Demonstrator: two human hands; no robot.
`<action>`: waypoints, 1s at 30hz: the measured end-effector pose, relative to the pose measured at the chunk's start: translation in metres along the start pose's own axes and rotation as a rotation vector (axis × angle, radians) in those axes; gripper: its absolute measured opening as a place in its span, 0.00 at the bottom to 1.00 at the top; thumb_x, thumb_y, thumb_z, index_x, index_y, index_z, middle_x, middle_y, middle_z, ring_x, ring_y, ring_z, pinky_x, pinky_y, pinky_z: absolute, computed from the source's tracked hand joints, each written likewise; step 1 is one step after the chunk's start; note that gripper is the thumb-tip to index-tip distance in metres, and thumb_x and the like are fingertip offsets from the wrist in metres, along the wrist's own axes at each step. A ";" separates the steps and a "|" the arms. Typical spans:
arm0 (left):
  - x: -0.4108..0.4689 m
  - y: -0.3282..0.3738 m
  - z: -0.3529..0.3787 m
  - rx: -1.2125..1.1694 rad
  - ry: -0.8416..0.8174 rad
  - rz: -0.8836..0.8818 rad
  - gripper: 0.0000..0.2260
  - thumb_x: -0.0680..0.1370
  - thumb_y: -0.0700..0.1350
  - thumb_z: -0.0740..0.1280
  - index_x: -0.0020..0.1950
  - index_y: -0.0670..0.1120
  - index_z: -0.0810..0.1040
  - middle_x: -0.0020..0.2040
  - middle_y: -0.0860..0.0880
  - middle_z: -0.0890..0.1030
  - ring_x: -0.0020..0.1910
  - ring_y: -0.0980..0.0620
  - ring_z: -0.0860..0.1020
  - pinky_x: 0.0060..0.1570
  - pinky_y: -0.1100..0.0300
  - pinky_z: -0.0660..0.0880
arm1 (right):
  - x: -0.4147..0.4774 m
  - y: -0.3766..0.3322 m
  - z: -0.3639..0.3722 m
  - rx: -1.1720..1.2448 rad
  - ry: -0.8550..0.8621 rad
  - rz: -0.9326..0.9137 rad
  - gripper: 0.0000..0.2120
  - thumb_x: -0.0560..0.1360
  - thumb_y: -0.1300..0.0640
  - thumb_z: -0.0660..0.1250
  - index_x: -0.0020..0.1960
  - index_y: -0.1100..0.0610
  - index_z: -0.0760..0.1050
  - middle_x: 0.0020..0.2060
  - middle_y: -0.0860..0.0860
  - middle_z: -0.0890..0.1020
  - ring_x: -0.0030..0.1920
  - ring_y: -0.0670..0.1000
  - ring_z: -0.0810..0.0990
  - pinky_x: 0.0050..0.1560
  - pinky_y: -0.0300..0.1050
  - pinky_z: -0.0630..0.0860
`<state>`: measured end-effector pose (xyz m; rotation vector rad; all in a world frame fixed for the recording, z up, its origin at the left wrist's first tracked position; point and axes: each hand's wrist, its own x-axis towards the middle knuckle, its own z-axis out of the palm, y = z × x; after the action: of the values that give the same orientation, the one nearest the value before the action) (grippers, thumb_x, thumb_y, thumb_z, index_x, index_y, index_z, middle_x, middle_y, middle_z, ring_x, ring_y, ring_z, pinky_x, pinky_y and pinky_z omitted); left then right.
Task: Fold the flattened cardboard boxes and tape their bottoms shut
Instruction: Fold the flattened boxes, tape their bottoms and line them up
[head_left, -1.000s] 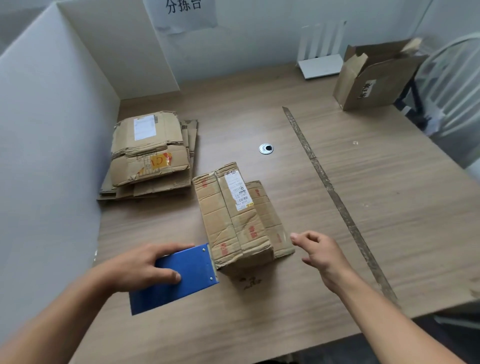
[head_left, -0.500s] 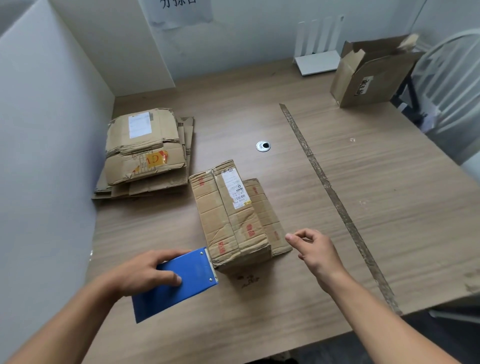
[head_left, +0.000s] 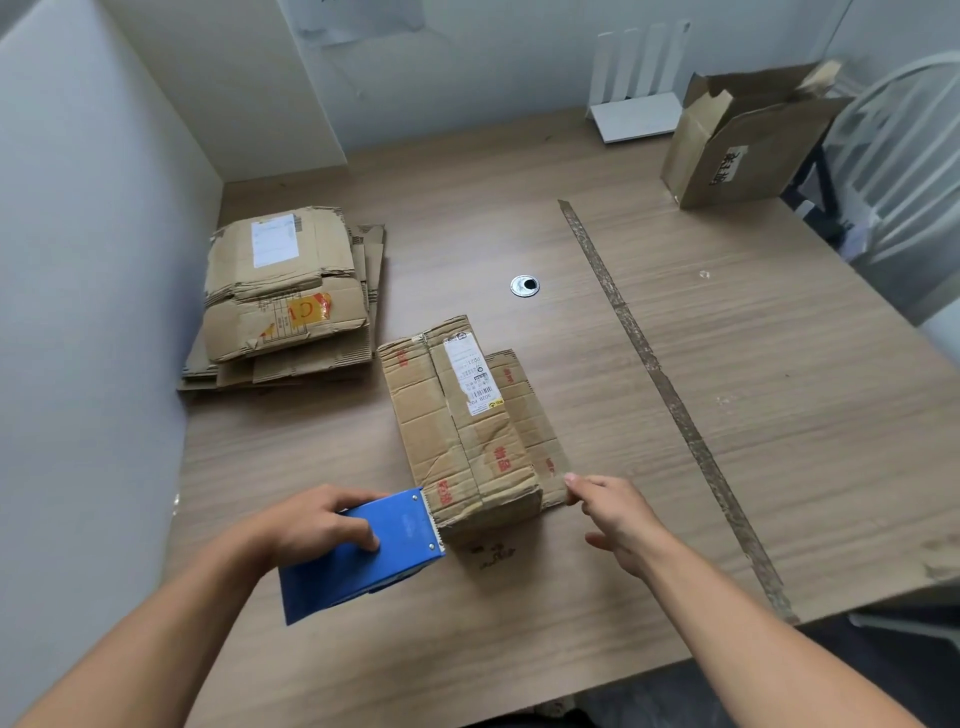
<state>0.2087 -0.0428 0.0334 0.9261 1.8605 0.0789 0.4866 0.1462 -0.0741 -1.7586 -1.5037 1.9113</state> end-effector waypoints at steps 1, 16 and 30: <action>0.001 0.002 0.000 0.006 -0.001 -0.004 0.21 0.64 0.59 0.67 0.56 0.73 0.78 0.53 0.64 0.83 0.52 0.59 0.80 0.62 0.54 0.72 | 0.001 0.002 0.002 -0.017 0.011 0.002 0.16 0.79 0.48 0.67 0.36 0.55 0.76 0.40 0.55 0.66 0.41 0.53 0.66 0.44 0.47 0.68; 0.007 0.006 0.002 0.047 -0.012 -0.015 0.25 0.59 0.64 0.66 0.56 0.76 0.75 0.54 0.63 0.82 0.54 0.56 0.79 0.64 0.48 0.70 | -0.007 -0.003 0.027 0.143 -0.056 0.201 0.10 0.77 0.50 0.68 0.45 0.56 0.77 0.44 0.53 0.79 0.43 0.52 0.77 0.44 0.52 0.77; 0.008 0.018 -0.001 0.086 0.004 -0.071 0.18 0.63 0.59 0.66 0.49 0.80 0.74 0.55 0.62 0.80 0.54 0.57 0.78 0.57 0.54 0.69 | 0.000 0.005 -0.001 -0.102 -0.089 -0.455 0.08 0.77 0.60 0.69 0.47 0.47 0.79 0.43 0.45 0.84 0.44 0.43 0.81 0.48 0.40 0.78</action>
<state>0.2164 -0.0247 0.0360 0.9181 1.9110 -0.0437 0.4899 0.1442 -0.0777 -1.2311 -1.8657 1.7208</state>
